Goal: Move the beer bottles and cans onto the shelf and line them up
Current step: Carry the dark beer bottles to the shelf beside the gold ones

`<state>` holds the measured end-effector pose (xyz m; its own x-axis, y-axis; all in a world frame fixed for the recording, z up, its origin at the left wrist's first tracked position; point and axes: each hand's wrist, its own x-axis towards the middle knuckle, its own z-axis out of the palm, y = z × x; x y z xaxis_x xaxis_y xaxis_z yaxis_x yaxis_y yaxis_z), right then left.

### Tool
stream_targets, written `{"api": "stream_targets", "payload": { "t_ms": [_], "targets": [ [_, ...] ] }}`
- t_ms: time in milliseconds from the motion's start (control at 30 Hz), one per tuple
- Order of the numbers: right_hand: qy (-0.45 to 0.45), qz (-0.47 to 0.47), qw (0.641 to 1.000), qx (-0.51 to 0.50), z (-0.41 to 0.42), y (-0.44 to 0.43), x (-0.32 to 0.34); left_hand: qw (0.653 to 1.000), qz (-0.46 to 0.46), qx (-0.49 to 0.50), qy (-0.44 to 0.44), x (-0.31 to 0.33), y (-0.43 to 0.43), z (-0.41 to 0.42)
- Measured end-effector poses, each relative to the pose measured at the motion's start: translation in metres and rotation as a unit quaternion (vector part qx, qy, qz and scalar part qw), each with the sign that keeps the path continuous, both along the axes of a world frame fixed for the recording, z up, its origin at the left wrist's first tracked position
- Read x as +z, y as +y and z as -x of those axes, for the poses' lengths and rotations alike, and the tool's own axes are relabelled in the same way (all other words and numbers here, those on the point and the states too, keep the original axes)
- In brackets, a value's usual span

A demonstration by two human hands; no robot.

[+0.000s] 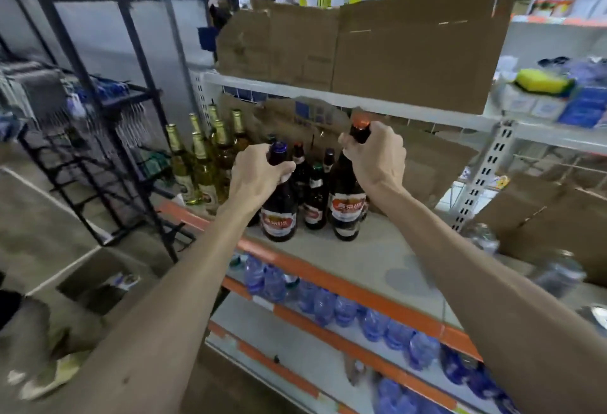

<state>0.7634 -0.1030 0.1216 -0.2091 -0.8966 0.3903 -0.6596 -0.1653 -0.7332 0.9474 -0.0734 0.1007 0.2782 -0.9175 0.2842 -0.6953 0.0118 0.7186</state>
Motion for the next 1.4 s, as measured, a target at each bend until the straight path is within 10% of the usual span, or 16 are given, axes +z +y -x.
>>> {"api": "stream_targets", "payload": {
  "t_ms": [567,1400],
  "targets": [
    [0.018,-0.141,0.983,-0.113,-0.047,-0.092,-0.128,0.976,-0.129,-0.175,0.026,-0.116,-0.161,-0.028],
    [-0.032,-0.159,0.97,-0.182,-0.062,-0.077,-0.181,0.955,-0.123,-0.266,0.053,-0.155,-0.167,-0.03]
  ]
}}
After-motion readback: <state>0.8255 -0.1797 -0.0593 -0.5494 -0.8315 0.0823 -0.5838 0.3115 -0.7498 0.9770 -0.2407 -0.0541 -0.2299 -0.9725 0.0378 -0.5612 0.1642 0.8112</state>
